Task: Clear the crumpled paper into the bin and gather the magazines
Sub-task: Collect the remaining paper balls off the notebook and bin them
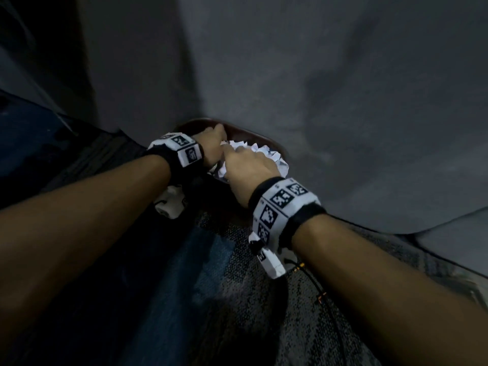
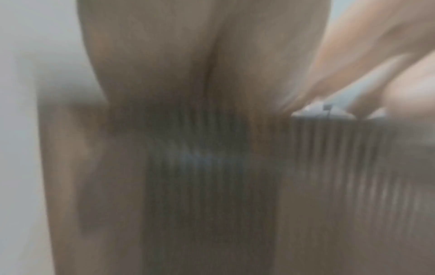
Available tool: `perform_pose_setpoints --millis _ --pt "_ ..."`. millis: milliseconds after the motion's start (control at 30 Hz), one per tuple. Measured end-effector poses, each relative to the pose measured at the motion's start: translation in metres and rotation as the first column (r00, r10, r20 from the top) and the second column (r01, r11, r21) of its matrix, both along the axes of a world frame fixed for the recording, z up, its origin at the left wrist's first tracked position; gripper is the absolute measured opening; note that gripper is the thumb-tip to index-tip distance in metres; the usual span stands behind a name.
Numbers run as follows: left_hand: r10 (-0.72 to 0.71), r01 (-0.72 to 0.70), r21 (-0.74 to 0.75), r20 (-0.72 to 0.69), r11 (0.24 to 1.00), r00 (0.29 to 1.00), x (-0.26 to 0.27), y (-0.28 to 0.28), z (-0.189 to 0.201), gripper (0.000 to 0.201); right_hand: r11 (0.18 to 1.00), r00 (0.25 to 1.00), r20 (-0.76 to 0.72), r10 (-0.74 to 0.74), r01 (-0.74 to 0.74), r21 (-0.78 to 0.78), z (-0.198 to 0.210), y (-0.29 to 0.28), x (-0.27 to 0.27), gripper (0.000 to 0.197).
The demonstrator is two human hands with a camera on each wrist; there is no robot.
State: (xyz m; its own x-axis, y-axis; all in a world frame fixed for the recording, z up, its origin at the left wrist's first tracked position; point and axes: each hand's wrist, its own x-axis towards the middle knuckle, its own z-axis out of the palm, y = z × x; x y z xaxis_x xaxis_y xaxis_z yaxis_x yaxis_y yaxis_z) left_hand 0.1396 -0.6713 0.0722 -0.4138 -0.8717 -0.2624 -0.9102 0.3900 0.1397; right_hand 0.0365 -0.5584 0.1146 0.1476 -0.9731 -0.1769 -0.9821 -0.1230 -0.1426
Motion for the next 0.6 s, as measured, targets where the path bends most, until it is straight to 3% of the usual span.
perform_pose_setpoints --millis 133,233,300,367,433,500,600 --pt "-0.045 0.045 -0.129 -0.002 0.991 0.999 0.006 0.014 0.024 0.032 0.979 0.997 0.057 0.046 -0.033 -0.2 0.021 0.008 -0.009 0.035" --pt "-0.055 0.042 -0.172 -0.075 0.984 0.996 0.015 0.034 0.008 0.056 0.959 0.994 0.085 -0.063 0.084 -0.271 0.01 0.013 -0.028 0.034" --pt "0.01 -0.018 -0.071 -0.108 0.997 0.994 0.018 0.048 -0.003 0.071 0.963 0.969 0.151 -0.198 0.22 -0.152 -0.011 0.021 -0.036 0.047" --pt "0.034 -0.035 -0.04 -0.029 0.999 0.999 0.019 0.051 -0.011 0.075 0.981 0.975 0.106 -0.194 0.196 -0.005 -0.034 0.024 -0.033 0.067" --pt "0.038 -0.038 -0.014 -0.002 0.999 0.999 0.016 0.047 -0.007 0.075 0.988 0.989 0.004 -0.151 0.151 0.039 -0.047 0.023 -0.028 0.077" --pt "0.045 -0.045 0.026 -0.004 0.999 0.999 0.014 0.04 -0.006 0.074 0.985 0.986 -0.055 -0.157 0.16 0.059 -0.047 0.015 -0.027 0.069" --pt "0.044 -0.046 0.113 0.015 0.993 0.999 0.011 0.035 -0.002 0.076 0.992 0.996 -0.083 -0.024 0.034 0.124 -0.032 0.002 -0.025 0.045"
